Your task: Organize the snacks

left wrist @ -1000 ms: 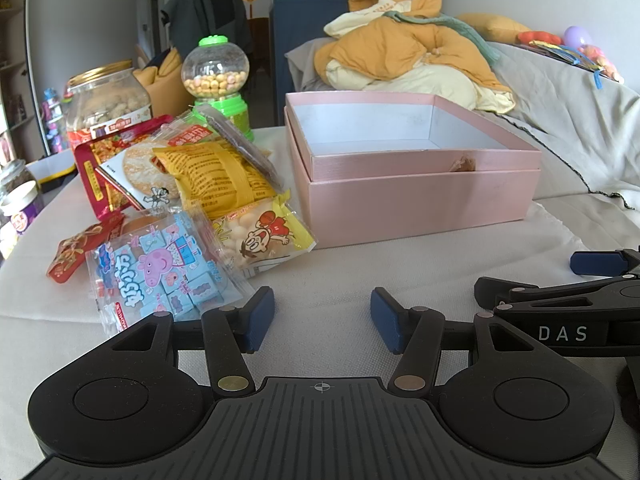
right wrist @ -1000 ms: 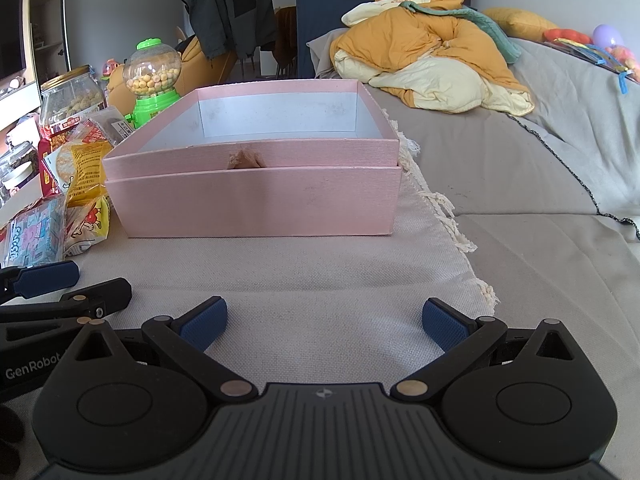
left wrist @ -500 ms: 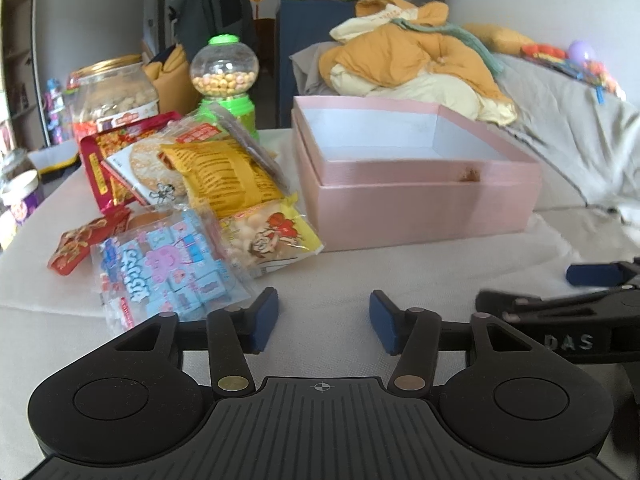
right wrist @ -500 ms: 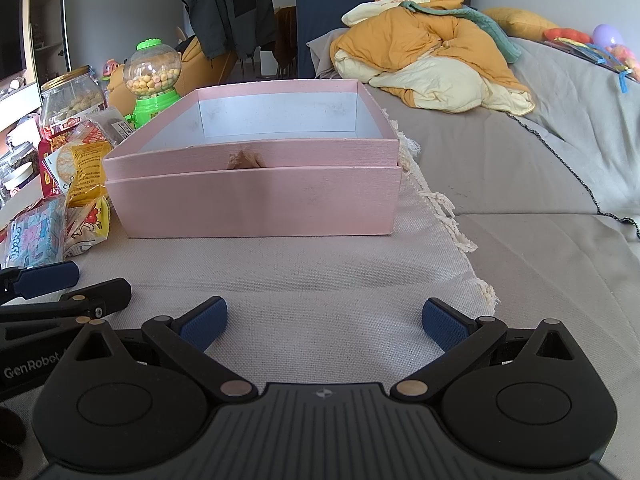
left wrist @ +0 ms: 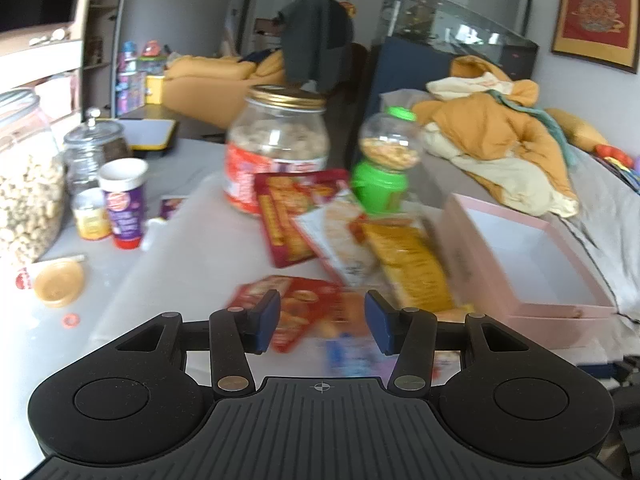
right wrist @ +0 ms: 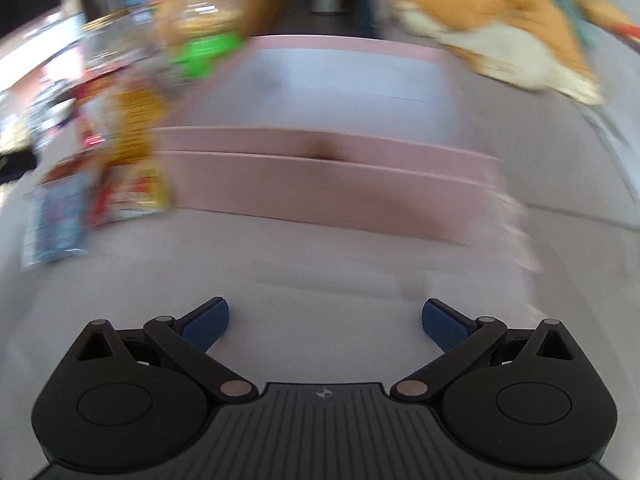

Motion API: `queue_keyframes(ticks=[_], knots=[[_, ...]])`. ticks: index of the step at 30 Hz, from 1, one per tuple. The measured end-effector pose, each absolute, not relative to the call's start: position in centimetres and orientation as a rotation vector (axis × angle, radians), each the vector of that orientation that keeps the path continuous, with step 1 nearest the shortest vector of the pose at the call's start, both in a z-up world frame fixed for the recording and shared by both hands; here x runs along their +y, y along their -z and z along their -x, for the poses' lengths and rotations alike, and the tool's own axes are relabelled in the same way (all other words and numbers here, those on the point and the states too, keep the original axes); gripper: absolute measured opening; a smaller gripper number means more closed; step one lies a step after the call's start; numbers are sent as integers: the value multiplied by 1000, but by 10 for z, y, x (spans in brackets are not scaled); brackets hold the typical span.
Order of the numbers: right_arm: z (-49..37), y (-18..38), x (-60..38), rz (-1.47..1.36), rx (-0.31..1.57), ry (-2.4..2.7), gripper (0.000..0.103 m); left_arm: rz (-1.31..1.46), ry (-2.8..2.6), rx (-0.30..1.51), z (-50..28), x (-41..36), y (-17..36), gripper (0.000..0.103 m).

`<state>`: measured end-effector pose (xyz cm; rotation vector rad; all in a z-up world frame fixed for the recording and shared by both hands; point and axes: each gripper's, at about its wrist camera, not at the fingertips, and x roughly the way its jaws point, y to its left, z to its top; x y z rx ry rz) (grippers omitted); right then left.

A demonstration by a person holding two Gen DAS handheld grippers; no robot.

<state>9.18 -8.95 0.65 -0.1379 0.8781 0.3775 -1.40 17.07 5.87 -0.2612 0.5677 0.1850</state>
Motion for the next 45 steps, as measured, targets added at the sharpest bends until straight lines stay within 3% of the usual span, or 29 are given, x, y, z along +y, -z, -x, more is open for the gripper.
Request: queue_keyframes(ticks=[7, 11, 13, 14, 17, 25, 28, 29, 33, 42, 45], knots=[[-108, -19, -18, 113, 777, -540, 102, 219, -104, 636, 25, 165, -40, 53], [-125, -15, 15, 127, 784, -551, 94, 207, -72, 653, 32, 159, -34, 53], [-132, -16, 17, 122, 781, -555, 77, 215, -59, 641, 33, 159, -36, 53], [-135, -14, 19, 138, 799, -560, 57, 222, -50, 631, 33, 159, -38, 53], [-135, -18, 12, 169, 809, -594, 36, 217, -34, 633, 27, 154, -40, 53], [-117, -17, -50, 160, 836, -586, 36, 67, -71, 536, 13, 136, -48, 53], [-107, -17, -68, 140, 825, -566, 36, 85, -30, 580, -3, 142, -42, 52], [-104, -17, -74, 128, 823, -562, 39, 109, -3, 607, -5, 143, -39, 52], [-92, -17, -94, 121, 796, -529, 72, 60, 51, 678, 10, 126, -32, 53], [-83, -11, -112, 87, 796, -546, 79, -360, 190, 758, 44, 51, -22, 57], [-76, -6, -111, 108, 754, -551, 80, -384, 132, 758, 37, 53, -21, 57]])
